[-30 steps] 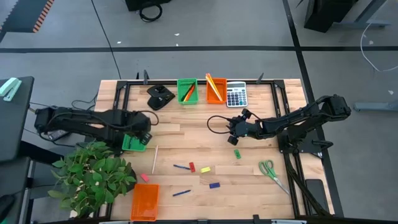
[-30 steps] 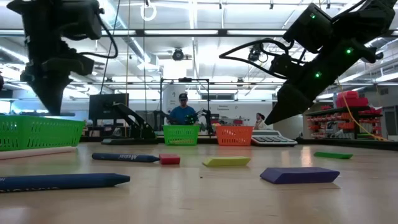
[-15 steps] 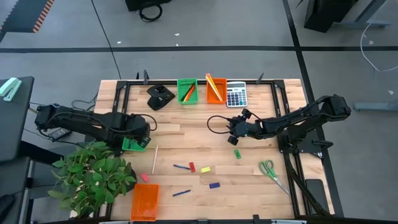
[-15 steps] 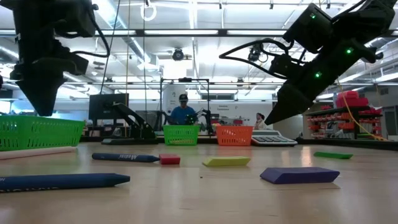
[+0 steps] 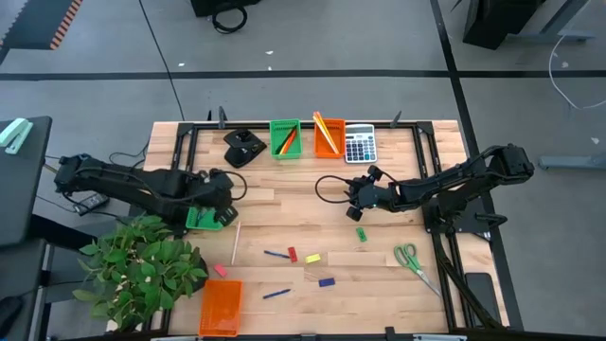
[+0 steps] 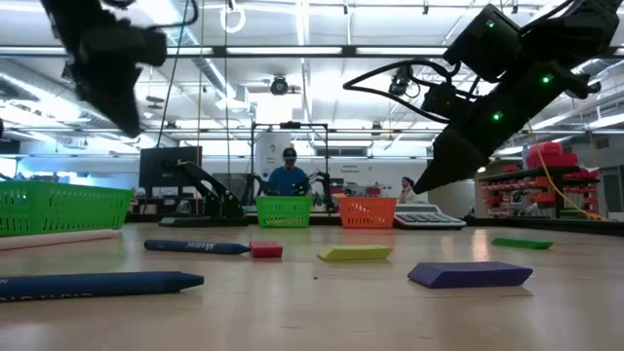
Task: Sort crayons/erasers/pens/pencils in bins
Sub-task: Put the blue crayon into the bottom green bin
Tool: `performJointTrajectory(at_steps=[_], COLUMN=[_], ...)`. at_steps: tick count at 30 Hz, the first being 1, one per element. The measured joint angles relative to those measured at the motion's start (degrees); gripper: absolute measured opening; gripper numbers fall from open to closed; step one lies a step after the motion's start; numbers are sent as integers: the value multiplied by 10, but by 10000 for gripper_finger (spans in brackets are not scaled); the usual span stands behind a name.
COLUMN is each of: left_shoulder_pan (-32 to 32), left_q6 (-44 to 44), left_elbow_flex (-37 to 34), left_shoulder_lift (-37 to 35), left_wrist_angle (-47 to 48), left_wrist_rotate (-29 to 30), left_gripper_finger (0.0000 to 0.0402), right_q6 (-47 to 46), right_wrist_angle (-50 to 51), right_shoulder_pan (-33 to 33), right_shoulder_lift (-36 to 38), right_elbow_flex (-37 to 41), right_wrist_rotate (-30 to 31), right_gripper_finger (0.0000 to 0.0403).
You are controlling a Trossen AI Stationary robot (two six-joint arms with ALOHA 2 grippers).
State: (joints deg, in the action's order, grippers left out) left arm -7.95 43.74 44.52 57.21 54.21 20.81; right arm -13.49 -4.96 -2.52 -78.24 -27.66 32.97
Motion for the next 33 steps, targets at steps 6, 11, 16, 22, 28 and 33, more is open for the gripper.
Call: performJointTrajectory(at_steps=[6, 11, 16, 22, 28, 33], left_shoulder_pan=[-33, -62, -85, -101, -110, -111], left_q6=[-76, -132, -157, -144, -144, -152], left_elbow_flex=[1, 1, 1, 1, 1, 1], left_shoulder_lift=[15, 47, 86, 121, 160, 189], left_wrist_angle=[-114, -194, -254, -274, -346, -398], left_wrist_rotate=[6, 5, 4, 4, 4, -4], left_gripper_finger=[110, 113, 112, 110, 110, 109], right_q6=[0, 0, -1, -2, 4, 8], right_wrist_angle=[-16, -25, -28, -36, -55, -68], right_shoulder_pan=[0, 0, 0, -13, -15, -18], right_shoulder_lift=[0, 0, 0, 0, 0, 0], right_elbow_flex=[0, 0, 0, 0, 0, 0], right_wrist_rotate=[0, 0, -5, -11, -11, -11], right_gripper_finger=[162, 162, 162, 162, 162, 162])
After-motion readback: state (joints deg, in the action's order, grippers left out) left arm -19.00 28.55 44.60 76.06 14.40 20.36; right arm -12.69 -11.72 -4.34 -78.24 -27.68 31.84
